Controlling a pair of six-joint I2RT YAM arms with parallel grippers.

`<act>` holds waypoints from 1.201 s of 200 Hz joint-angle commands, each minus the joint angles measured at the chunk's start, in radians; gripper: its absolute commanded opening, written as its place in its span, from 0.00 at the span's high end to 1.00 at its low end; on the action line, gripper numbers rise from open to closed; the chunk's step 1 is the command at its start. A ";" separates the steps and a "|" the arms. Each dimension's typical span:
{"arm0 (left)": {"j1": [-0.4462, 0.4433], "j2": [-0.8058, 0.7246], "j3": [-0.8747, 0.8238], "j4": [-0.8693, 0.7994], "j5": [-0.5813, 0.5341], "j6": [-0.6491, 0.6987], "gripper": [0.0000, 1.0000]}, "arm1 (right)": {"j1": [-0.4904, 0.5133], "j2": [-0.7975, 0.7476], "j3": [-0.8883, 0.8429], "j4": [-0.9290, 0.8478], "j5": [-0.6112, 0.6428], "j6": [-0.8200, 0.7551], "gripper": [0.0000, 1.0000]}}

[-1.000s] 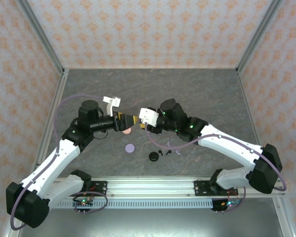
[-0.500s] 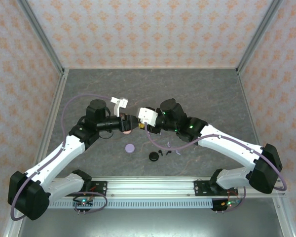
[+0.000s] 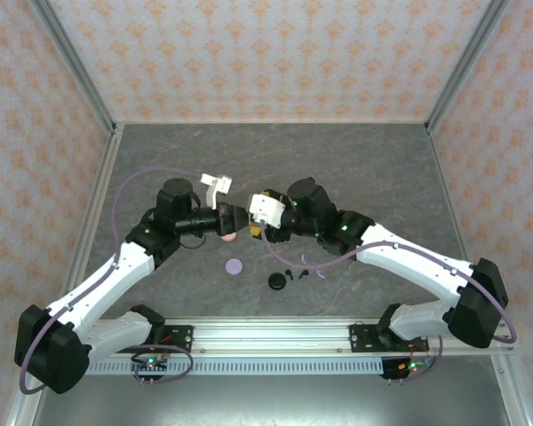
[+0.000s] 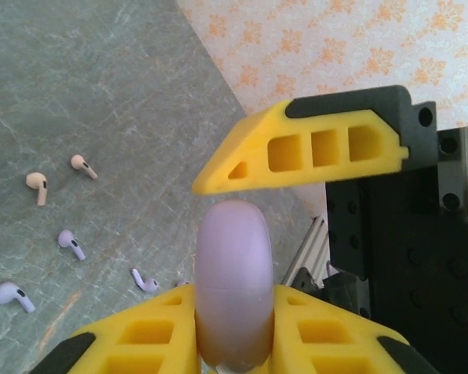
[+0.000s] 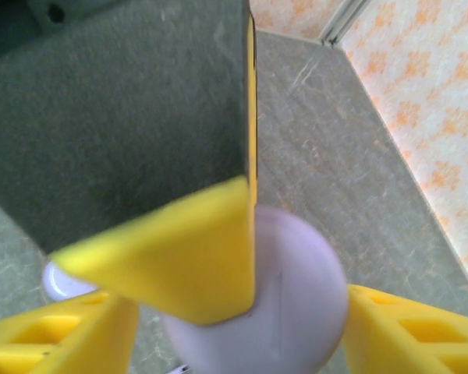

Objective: Insert wireless bluetooth earbuds into charging case

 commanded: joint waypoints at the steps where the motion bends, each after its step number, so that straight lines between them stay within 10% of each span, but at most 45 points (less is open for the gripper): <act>1: -0.005 -0.042 -0.012 0.083 -0.059 0.015 0.82 | -0.033 -0.052 0.011 -0.070 -0.011 0.072 0.22; 137: -0.167 -0.046 -0.023 0.294 -0.242 0.551 1.00 | -0.350 -0.282 -0.214 0.355 -0.520 0.678 0.15; 240: -0.223 0.119 0.100 0.257 -0.201 0.602 1.00 | -0.342 -0.276 -0.220 0.309 -0.335 0.622 0.29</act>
